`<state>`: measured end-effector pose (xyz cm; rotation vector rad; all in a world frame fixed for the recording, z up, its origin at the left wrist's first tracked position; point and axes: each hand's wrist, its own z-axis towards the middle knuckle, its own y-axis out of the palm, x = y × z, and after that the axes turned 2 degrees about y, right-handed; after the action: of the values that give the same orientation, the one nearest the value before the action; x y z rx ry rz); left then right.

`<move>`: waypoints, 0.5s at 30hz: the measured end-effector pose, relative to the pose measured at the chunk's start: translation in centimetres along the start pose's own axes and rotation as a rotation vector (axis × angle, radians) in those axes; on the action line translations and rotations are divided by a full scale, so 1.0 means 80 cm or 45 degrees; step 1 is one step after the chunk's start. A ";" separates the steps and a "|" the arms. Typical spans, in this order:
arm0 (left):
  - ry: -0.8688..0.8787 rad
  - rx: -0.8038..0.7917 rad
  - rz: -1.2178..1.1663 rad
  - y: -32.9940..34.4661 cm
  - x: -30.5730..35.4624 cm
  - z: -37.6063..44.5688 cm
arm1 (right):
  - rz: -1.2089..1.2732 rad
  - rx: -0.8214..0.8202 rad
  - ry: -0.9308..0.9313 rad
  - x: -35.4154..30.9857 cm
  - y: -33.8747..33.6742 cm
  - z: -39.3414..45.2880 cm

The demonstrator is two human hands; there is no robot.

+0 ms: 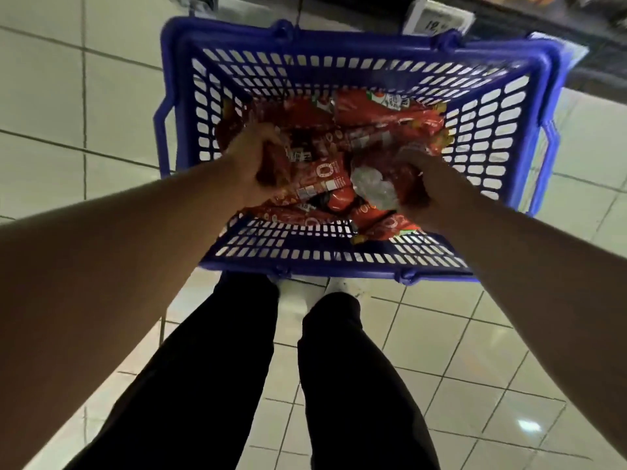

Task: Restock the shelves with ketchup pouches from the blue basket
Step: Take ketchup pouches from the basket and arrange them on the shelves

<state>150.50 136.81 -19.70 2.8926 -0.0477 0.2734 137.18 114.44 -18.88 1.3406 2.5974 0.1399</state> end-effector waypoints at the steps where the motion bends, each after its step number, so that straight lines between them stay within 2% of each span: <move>1: -0.006 -0.047 -0.019 -0.002 0.001 -0.019 | 0.011 -0.088 0.037 0.008 -0.001 -0.026; 2: -0.028 -0.130 0.022 -0.001 0.002 -0.048 | 0.005 -0.146 0.049 0.016 -0.004 -0.051; 5: -0.001 -0.313 0.208 0.001 -0.002 -0.139 | 0.010 -0.142 0.010 0.029 0.004 -0.133; 7: 0.012 -0.359 0.157 0.017 0.004 -0.204 | -0.048 -0.163 -0.022 0.028 0.023 -0.201; 11: 0.089 -0.321 0.295 0.071 0.031 -0.354 | -0.157 -0.190 -0.177 0.020 0.058 -0.343; 15: 0.346 -0.344 0.485 0.133 0.060 -0.497 | -0.190 -0.290 -0.360 -0.004 0.083 -0.481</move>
<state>147.45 135.77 21.59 2.5354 -0.5462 0.6674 133.64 118.55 19.81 1.0055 2.3511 0.1988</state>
